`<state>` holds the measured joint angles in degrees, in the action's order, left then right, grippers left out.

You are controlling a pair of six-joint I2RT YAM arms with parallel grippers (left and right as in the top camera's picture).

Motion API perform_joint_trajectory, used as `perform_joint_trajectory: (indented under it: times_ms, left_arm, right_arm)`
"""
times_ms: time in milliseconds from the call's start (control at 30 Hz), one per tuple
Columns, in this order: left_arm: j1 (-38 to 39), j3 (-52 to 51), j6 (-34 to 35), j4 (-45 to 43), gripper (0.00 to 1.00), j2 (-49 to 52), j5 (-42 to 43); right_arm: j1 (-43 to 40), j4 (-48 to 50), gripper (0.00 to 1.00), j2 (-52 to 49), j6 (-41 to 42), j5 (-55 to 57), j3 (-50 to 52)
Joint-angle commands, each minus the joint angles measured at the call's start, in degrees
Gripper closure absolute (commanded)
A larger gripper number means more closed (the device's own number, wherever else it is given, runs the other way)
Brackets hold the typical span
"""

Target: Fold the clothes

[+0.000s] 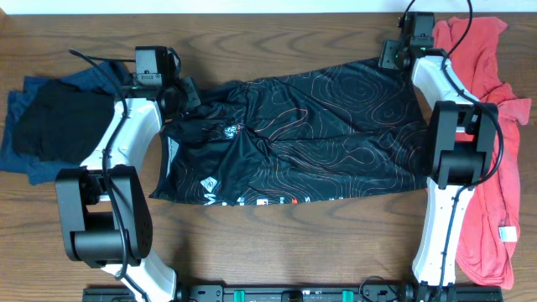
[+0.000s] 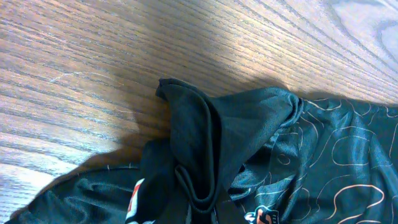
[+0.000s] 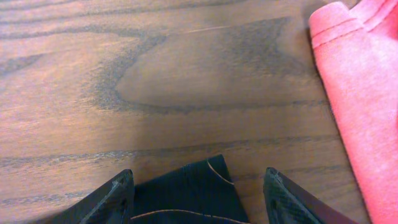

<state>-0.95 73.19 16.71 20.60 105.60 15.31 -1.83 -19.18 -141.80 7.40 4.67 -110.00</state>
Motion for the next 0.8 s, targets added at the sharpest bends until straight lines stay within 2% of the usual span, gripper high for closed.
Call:
perform_joint_trajectory:
  times_ms: [0,133,200,300,433,667,767]
  left_arm:
    - [0.09,-0.22,0.07,0.20,0.94,0.44,0.50]
    - [0.09,-0.22,0.07,0.22,0.93,0.50,0.50]
    - [0.09,-0.22,0.07,0.20,0.94,0.50,0.52]
    - [0.09,-0.22,0.09,0.33,0.94,0.50,0.52]
    - [0.09,-0.22,0.07,0.37,0.94,0.50,0.52]
    - [0.07,-0.20,0.09,1.60,0.94,-0.04,0.59]
    - [0.07,-0.20,-0.13,2.60,0.94,-1.68,0.72]
  right_arm:
    - [1.40,0.22,0.35,-2.58,0.87,0.92,-1.11]
    - [1.64,0.02,0.44,-2.91,0.92,0.92,-1.09]
    - [1.64,-0.11,0.55,-2.93,0.92,0.96,-1.09]
    - [1.64,-0.35,0.78,-2.93,1.01,0.98,-1.09]
    - [1.64,-1.31,0.96,-2.93,2.03,1.14,-1.09]
    - [0.94,-6.95,0.99,-1.73,3.30,4.61,-1.84]
    - [0.24,-9.18,0.95,0.39,3.28,4.63,-1.88]
